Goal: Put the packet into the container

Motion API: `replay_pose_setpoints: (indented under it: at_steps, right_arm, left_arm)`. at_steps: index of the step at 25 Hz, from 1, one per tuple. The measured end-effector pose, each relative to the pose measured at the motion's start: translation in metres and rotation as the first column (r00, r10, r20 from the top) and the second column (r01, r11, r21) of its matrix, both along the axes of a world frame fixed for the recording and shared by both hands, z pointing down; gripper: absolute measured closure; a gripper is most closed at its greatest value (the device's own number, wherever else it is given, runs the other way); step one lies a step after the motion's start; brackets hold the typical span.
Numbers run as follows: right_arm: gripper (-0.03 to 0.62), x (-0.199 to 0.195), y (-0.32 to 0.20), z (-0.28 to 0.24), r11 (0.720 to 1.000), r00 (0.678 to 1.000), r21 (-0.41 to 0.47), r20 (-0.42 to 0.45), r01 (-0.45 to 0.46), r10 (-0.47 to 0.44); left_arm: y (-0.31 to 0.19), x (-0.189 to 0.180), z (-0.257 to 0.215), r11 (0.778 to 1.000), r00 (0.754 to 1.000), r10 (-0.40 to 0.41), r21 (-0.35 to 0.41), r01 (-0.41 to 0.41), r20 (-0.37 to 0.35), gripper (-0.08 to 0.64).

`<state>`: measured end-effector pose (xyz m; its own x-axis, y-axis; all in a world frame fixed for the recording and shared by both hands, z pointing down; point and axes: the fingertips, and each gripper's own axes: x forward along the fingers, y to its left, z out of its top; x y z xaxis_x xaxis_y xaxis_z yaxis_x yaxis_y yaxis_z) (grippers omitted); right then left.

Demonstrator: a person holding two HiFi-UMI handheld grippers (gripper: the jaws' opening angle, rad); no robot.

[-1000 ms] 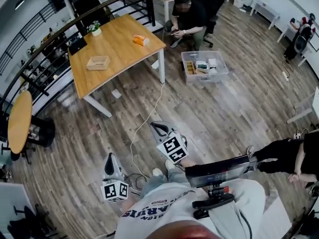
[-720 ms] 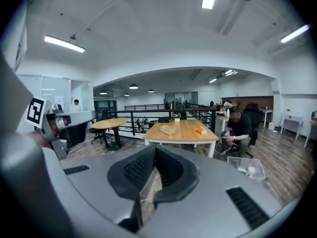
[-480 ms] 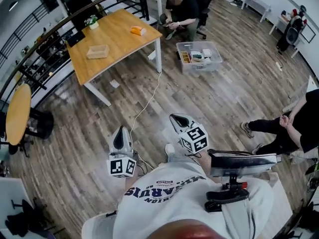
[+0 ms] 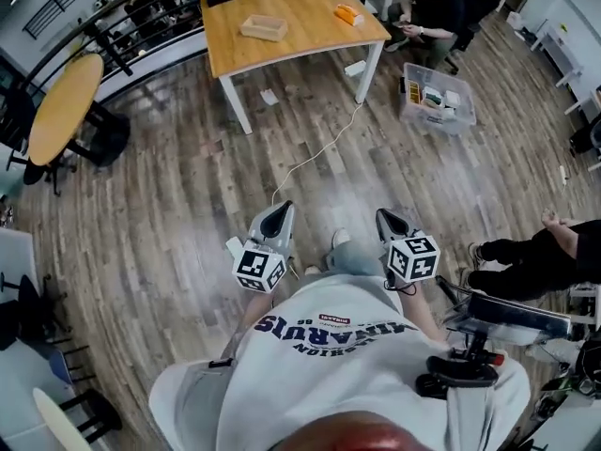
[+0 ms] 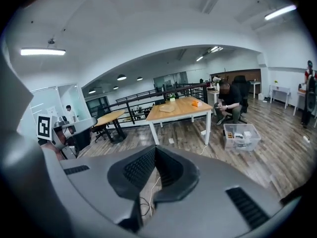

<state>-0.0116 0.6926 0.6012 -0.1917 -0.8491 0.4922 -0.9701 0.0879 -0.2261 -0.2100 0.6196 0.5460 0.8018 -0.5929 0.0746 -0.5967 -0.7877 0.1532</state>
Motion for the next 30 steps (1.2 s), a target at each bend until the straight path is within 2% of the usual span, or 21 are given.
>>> replay_pose_setpoints:
  at_steps: [3,6,10,14,21,25,28,30]
  right_arm:
    - [0.583,-0.010,-0.008,0.006,0.999,0.999,-0.025,-0.024,0.029,-0.029]
    - [0.583,-0.030,-0.026,-0.001,0.997,0.995,-0.012,-0.049,0.082,-0.082]
    - [0.583,-0.055,-0.053,-0.010,0.986,0.985,0.009,-0.064,0.164,-0.163]
    - [0.583,-0.070,-0.066,-0.003,0.976,0.975,0.004,-0.051,0.216,-0.215]
    - [0.582,-0.057,-0.097,0.013,0.967,0.966,0.002,-0.020,0.256,-0.256]
    - [0.583,-0.046,-0.128,0.012,0.959,0.959,0.024,-0.001,0.283,-0.283]
    - [0.583,-0.013,-0.156,0.012,0.963,0.964,0.040,-0.002,0.266,-0.266]
    - [0.581,0.024,-0.164,0.025,0.975,0.975,0.016,0.000,0.221,-0.221]
  left_arm:
    - [-0.003,-0.026,0.006,1.000,1.000,-0.031,0.003,0.031,-0.003,0.568]
    - [-0.014,-0.062,0.012,0.993,0.993,-0.116,0.004,0.116,0.006,0.568]
    - [-0.025,-0.099,0.008,0.972,0.972,-0.235,0.011,0.235,-0.002,0.568]
    - [-0.025,-0.115,0.011,0.953,0.953,-0.303,-0.007,0.303,0.002,0.568]
    - [-0.025,-0.090,0.014,0.952,0.951,-0.306,-0.004,0.306,0.032,0.568]
    - [-0.037,-0.072,0.023,0.940,0.942,-0.333,-0.065,0.335,0.041,0.568]
    - [-0.057,-0.036,0.025,0.941,0.947,-0.321,-0.103,0.323,0.031,0.568]
    - [-0.069,-0.009,0.028,0.944,0.952,-0.304,-0.123,0.308,0.046,0.568]
